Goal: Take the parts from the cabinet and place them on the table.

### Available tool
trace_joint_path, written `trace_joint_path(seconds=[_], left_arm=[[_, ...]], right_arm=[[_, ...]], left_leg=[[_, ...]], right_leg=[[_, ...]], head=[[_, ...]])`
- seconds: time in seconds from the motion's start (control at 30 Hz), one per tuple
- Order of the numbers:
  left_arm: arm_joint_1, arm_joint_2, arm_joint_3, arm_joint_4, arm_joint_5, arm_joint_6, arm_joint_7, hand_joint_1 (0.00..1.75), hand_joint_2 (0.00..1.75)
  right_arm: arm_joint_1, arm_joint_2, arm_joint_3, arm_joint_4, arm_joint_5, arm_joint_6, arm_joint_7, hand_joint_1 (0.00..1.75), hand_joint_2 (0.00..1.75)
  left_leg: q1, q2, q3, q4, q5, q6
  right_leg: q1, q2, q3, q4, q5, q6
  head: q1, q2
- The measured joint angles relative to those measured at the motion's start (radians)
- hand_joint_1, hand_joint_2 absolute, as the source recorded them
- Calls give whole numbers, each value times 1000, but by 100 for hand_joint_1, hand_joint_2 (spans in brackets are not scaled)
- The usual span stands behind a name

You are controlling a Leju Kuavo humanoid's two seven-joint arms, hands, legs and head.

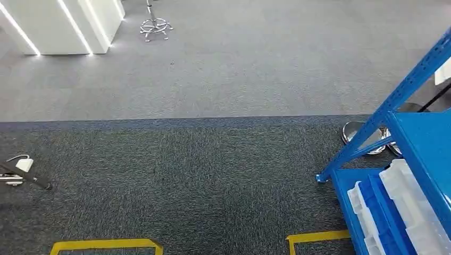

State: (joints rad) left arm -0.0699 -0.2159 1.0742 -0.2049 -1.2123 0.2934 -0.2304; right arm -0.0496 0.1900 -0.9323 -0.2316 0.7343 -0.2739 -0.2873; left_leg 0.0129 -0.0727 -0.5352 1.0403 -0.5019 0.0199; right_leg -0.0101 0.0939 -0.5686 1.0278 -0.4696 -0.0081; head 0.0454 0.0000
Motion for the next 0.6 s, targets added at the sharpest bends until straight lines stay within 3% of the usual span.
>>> trace_joint_path(seconds=[0.03,0.13,0.17,0.2,0.23,0.3,0.33,0.37,0.4,0.47,0.5,0.53,0.6], left_arm=[[0,0,0,0,0,0,0,0,0],[-7,2,0,0,0,0,-2,0,0],[-6,1,0,0,1,0,-2,0,0],[-6,2,0,0,1,-1,-2,0,0],[-6,2,0,0,1,-1,-4,0,0],[-2,2,1,0,1,-1,-5,0,0],[0,2,1,0,1,-1,-5,0,0],[0,2,1,0,1,-1,-5,0,0],[0,3,1,0,1,-2,-5,0,0],[-3,2,1,0,1,-5,-8,0,0],[-4,2,1,0,1,-6,-10,0,0],[-4,2,1,0,2,-8,-10,0,0],[-6,2,1,0,2,-9,-11,0,0]], right_arm=[[-3,0,0,0,0,0,0,0,0],[3,0,0,0,1,0,0,0,0],[6,0,0,0,1,0,0,0,0],[5,-1,0,0,2,0,0,0,0],[4,-1,0,0,2,0,0,0,0],[0,-1,0,0,2,2,0,0,0],[-1,-1,0,0,2,2,-1,0,0],[-1,-1,0,0,3,3,-1,0,0],[0,-1,0,0,5,5,-1,0,0],[2,-2,0,0,5,5,-1,0,0],[1,-3,0,0,6,5,-1,0,0],[-2,-3,0,0,7,6,-2,0,0],[-3,-3,0,0,8,8,-3,0,0]], left_leg=[[0,-9,2,-16,-3,-2],[-10,19,5,-13,3,12],[0,32,7,-30,13,24],[0,49,11,-36,18,32],[-1,59,10,-38,20,36],[-4,88,9,-38,19,41],[-5,105,8,-37,17,41],[-5,119,8,-36,15,40],[-5,132,8,-35,12,38],[-4,153,13,-30,5,32],[-5,161,16,-26,0,27],[-12,171,16,-24,-4,19],[-12,185,21,-23,-9,8]], right_leg=[[6,8,-5,7,-1,6],[-5,37,-12,-6,10,30],[0,43,-11,-4,10,36],[-1,-7,-19,15,-6,35],[3,-49,-43,62,-41,35],[-2,-74,-107,196,-110,41],[-4,-79,-134,253,-129,44],[-6,-82,-145,275,-127,47],[-7,-86,-131,251,-101,49],[-10,-107,-51,104,-19,50],[-9,-147,-7,24,7,46],[7,-171,-3,10,-13,37],[7,-150,-6,5,-6,24]], head=[[0,0],[0,0],[0,0],[0,0],[5,0],[5,0],[4,0],[4,0],[5,0],[5,0],[5,0],[5,0],[4,0]])
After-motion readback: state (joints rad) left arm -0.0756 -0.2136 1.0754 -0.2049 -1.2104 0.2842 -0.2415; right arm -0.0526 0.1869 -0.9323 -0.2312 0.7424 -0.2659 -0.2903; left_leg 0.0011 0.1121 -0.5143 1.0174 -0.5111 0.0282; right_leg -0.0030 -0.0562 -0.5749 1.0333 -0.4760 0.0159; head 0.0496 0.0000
